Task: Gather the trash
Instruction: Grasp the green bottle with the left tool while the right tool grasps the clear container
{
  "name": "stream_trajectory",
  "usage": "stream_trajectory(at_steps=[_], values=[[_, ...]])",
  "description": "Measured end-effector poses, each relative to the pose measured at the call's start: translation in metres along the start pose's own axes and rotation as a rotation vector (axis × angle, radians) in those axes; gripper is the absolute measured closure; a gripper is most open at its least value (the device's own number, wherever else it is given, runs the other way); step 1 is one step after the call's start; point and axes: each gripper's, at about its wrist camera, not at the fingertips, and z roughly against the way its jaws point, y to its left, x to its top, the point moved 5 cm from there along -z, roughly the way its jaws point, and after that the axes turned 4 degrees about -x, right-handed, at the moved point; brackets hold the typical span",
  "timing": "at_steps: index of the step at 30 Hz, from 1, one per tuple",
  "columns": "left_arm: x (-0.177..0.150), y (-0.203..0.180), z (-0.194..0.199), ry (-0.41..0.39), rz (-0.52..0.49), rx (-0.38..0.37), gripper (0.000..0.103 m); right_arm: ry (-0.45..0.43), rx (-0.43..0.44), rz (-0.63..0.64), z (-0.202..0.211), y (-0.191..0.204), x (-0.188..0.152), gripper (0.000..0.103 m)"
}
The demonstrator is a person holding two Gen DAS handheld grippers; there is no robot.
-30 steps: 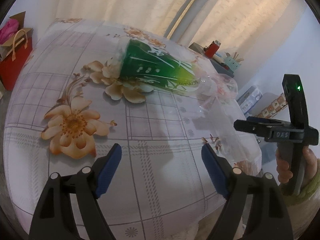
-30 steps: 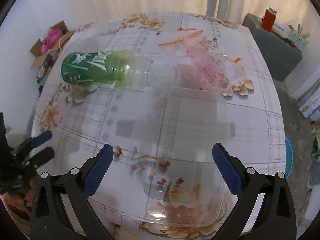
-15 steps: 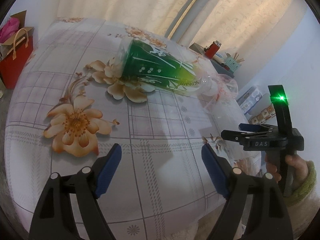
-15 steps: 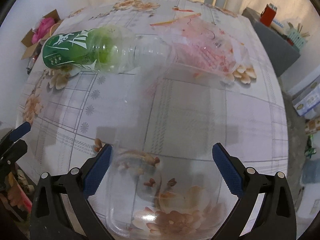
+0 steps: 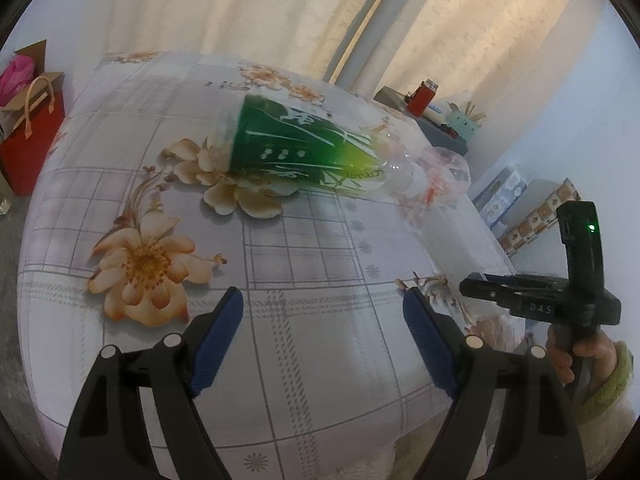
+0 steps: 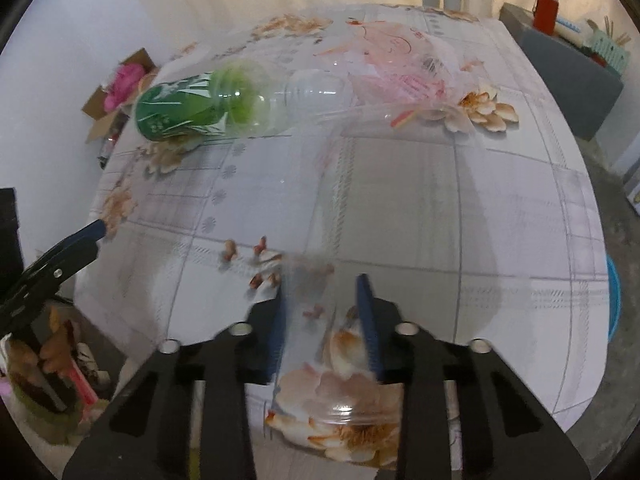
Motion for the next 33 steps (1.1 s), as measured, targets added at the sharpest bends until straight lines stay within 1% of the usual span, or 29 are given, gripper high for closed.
stream_trajectory(at_steps=[1,3,6,11,15,16,18,19,20,22,24,27,30,33], values=[[0.0,-0.002,-0.002,0.005,-0.003,0.0,0.023,-0.007,0.009,0.0,0.003,0.002,-0.004,0.079],[0.0,-0.005,-0.004,0.012,-0.011,0.001,0.023,-0.021,0.025,0.007,0.006,0.001,-0.007,0.087],[-0.001,-0.011,-0.007,0.02,-0.022,0.002,0.023,-0.037,0.029,0.026,0.011,0.002,-0.012,0.089],[-0.002,-0.016,-0.007,0.013,-0.031,0.003,0.023,-0.072,-0.002,0.09,0.02,0.008,-0.02,0.092],[-0.002,-0.019,-0.008,0.017,-0.04,0.006,0.023,-0.083,0.023,0.112,0.023,0.013,-0.025,0.092],[-0.003,-0.019,-0.009,0.021,-0.042,0.007,0.023,-0.081,0.033,0.131,0.022,0.017,-0.028,0.09],[-0.004,-0.021,-0.01,0.025,-0.045,0.007,0.023,-0.086,0.047,0.154,0.024,0.023,-0.032,0.077],[-0.004,-0.021,-0.01,0.027,-0.047,0.007,0.023,-0.091,0.057,0.158,0.027,0.023,-0.034,0.057],[-0.004,-0.022,-0.01,0.027,-0.049,0.007,0.023,-0.11,0.07,0.161,0.032,0.025,-0.034,0.043],[-0.004,-0.023,-0.01,0.028,-0.056,0.009,0.023,-0.167,0.1,0.167,0.047,0.027,-0.031,0.042],[-0.003,-0.024,-0.01,0.029,-0.058,0.008,0.023,-0.224,0.141,0.148,0.065,0.023,-0.023,0.041],[-0.003,-0.026,-0.01,0.027,-0.06,0.002,0.023,-0.279,0.143,0.097,0.078,0.006,-0.007,0.041],[-0.004,-0.029,-0.01,0.021,-0.066,-0.006,0.023,-0.278,0.069,0.051,0.072,-0.018,0.011,0.041],[0.0,-0.035,-0.007,0.0,-0.09,-0.022,0.023,-0.212,0.026,0.033,0.046,-0.038,0.023,0.042]])
